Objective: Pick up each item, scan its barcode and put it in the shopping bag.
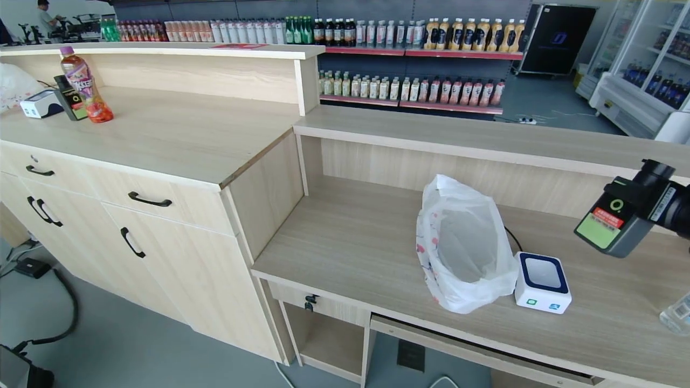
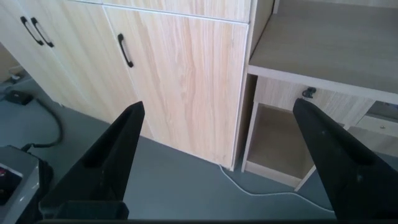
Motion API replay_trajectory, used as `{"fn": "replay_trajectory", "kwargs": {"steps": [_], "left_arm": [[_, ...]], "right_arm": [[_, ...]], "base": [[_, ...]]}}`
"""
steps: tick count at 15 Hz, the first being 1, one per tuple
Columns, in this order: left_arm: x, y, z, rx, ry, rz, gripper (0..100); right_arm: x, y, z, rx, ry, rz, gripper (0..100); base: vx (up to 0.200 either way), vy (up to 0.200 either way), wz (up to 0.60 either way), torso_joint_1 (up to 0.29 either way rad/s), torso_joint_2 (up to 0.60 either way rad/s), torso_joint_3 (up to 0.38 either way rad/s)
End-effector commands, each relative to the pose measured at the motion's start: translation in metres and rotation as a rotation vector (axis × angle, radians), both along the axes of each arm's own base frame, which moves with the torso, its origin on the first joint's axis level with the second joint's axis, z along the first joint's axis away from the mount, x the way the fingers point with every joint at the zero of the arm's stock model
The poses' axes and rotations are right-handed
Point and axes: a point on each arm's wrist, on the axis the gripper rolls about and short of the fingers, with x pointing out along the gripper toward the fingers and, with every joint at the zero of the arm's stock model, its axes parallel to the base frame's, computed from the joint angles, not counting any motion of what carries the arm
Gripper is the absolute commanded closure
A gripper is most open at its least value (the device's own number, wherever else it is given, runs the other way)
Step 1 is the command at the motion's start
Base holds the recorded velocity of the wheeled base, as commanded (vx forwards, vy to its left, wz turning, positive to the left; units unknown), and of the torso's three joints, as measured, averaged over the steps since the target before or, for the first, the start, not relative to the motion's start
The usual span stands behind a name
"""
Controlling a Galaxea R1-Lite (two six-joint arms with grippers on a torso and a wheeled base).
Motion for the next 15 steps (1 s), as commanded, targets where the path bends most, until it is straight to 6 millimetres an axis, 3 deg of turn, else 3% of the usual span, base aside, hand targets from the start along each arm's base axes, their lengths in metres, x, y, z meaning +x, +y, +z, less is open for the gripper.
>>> {"fn": "replay_trajectory", "kwargs": {"steps": [1, 9, 15], "left_arm": [[0.0, 0.0, 0.0, 0.0, -0.001, 0.0, 0], [0.0, 0.0, 0.0, 0.0, -0.001, 0.0, 0], [0.0, 0.0, 0.0, 0.001, 0.0, 0.0, 0]], "right_arm": [[0.022, -0.02, -0.011, 0.031, 0.04, -0.011, 100], [0.033, -0.09, -0.056, 0.199, 0.121, 0.206, 100], [0.025, -0.131, -0.084, 0.185, 0.135, 0.216, 100]], "base": [[0.0, 0.0, 0.0, 0.0, 0.0, 0.0], [0.0, 0.0, 0.0, 0.0, 0.0, 0.0], [0.0, 0.0, 0.0, 0.0, 0.0, 0.0]]}}
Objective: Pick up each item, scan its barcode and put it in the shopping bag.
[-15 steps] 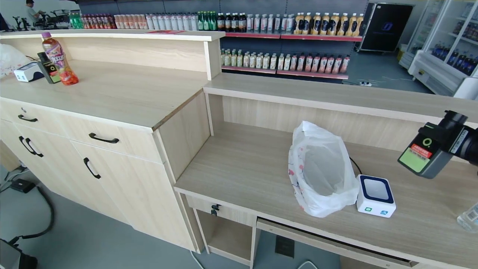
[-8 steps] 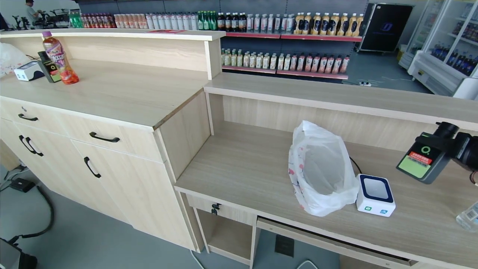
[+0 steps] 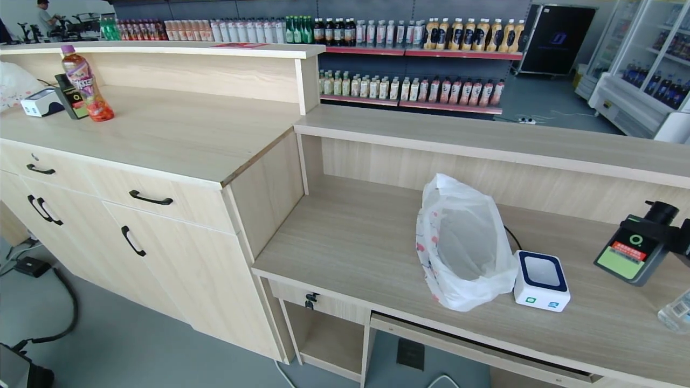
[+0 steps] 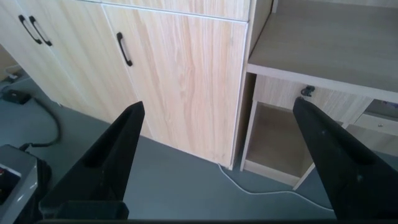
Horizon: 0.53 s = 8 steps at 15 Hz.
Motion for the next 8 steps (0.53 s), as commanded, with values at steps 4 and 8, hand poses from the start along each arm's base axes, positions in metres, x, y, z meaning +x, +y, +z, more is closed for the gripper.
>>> {"fn": "replay_trajectory", "kwargs": {"steps": [4, 8], "left_arm": [[0.0, 0.0, 0.0, -0.001, 0.0, 0.001, 0], [0.0, 0.0, 0.0, 0.001, 0.0, 0.001, 0]], "right_arm": [[-0.003, -0.021, -0.017, 0.025, 0.026, -0.018, 100], [0.001, -0.024, -0.025, 0.04, 0.042, -0.011, 100]], "base": [[0.0, 0.0, 0.0, 0.0, 0.0, 0.0], [0.0, 0.0, 0.0, 0.0, 0.0, 0.0]]}}
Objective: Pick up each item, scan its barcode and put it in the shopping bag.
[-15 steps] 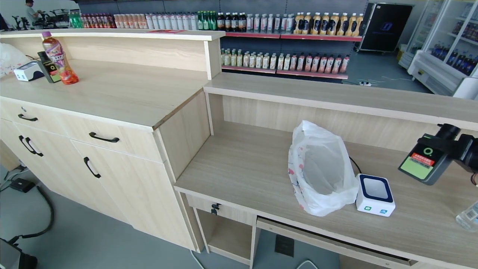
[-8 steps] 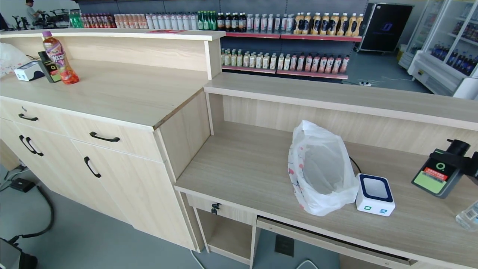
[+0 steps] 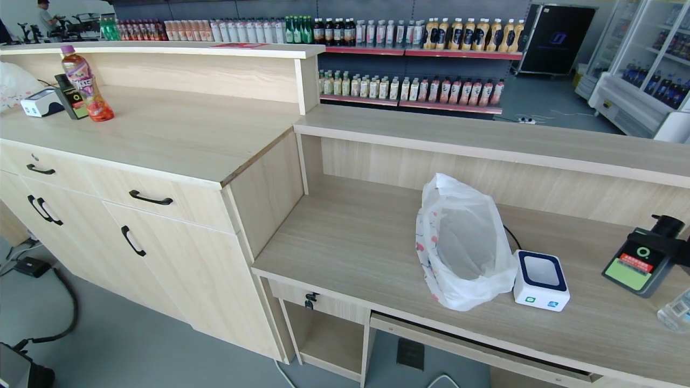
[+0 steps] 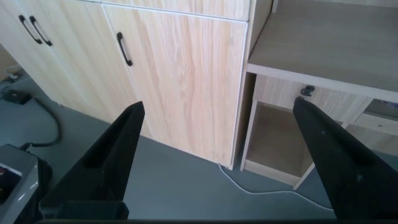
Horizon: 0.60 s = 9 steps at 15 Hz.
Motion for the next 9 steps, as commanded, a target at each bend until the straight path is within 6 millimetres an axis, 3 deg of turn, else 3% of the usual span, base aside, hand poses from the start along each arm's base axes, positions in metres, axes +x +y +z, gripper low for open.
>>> {"fn": "replay_trajectory", "kwargs": {"steps": [1, 5, 9], "left_arm": [[0.0, 0.0, 0.0, 0.001, 0.0, 0.001, 0], [0.0, 0.0, 0.0, 0.001, 0.0, 0.001, 0], [0.0, 0.0, 0.0, 0.001, 0.0, 0.001, 0]], "right_arm": [[0.005, -0.002, -0.006, 0.009, 0.011, 0.004, 100], [0.014, -0.006, -0.014, 0.015, 0.018, 0.013, 100], [0.024, 0.004, -0.016, 0.017, 0.022, 0.058, 100]], "base": [[0.0, 0.0, 0.0, 0.0, 0.0, 0.0], [0.0, 0.0, 0.0, 0.0, 0.0, 0.0], [0.0, 0.0, 0.0, 0.0, 0.0, 0.0]]}}
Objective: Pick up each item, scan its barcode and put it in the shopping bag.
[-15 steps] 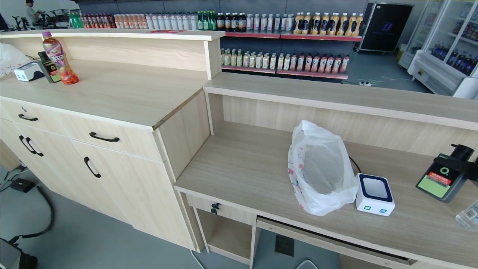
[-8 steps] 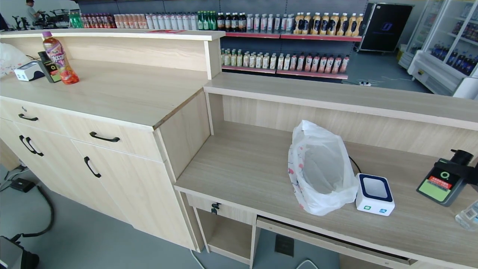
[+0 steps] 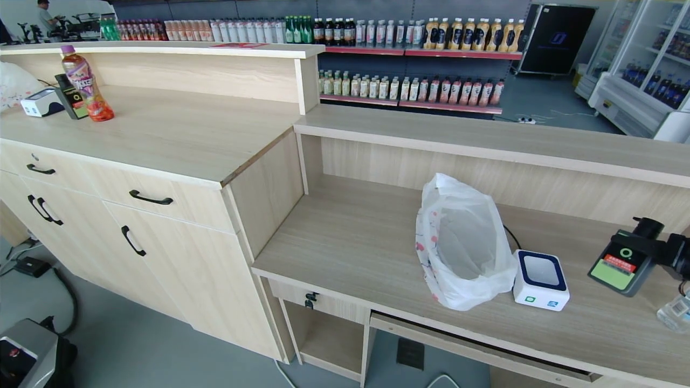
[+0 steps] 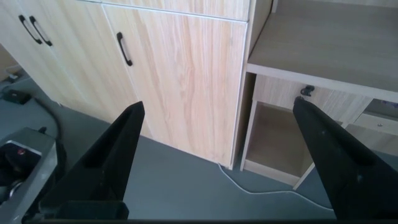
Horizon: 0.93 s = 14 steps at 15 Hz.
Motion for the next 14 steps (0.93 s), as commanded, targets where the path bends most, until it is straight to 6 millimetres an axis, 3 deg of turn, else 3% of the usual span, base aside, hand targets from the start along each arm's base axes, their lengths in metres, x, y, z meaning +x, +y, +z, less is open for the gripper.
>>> {"fn": "replay_trajectory", "kwargs": {"steps": [1, 14], "left_arm": [[0.0, 0.0, 0.0, -0.001, -0.001, 0.001, 0], [0.0, 0.0, 0.0, 0.001, 0.0, 0.001, 0]], "right_arm": [[0.007, 0.005, -0.001, 0.001, 0.0, 0.025, 100], [0.036, 0.017, -0.01, -0.005, -0.001, 0.099, 100]], "base": [[0.0, 0.0, 0.0, 0.0, 0.0, 0.0], [0.0, 0.0, 0.0, 0.0, 0.0, 0.0]]}}
